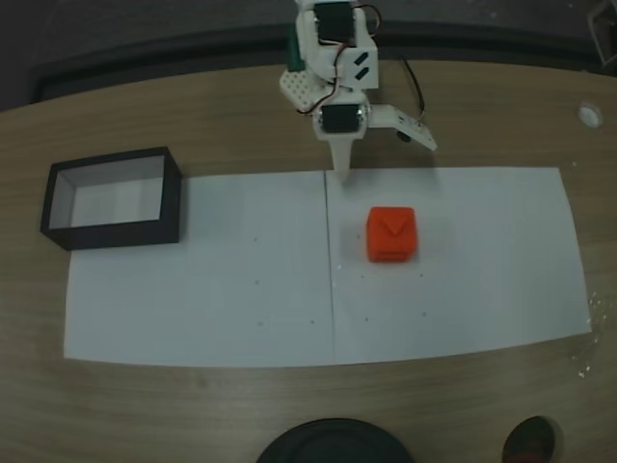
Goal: Grab a orange square and put it in the box.
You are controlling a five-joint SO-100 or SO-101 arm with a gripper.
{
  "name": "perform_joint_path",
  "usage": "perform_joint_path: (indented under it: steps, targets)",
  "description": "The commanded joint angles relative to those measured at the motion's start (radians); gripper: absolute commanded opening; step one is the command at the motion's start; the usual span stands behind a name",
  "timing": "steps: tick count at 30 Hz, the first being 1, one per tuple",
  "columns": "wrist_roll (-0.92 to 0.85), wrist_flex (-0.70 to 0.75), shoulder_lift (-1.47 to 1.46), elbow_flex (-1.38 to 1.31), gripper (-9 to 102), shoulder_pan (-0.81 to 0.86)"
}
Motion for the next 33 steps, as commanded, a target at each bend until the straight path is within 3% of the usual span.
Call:
perform_joint_path:
  steps: [1,22,24,29,33]
  targets:
    - [0.003,0.008,-0.008,-0.055,0,0.005]
    - [-0.005,-0.002,-0.008,-0.054,0,-0.071]
    - [-0.037,-0.049,-0.008,-0.046,3,-0.115]
    - [-0.387,-0.230,-0.009,-0.041,21,-0.137]
    - [-0.255,-0.313,-0.009,-0.124,23,-0.089]
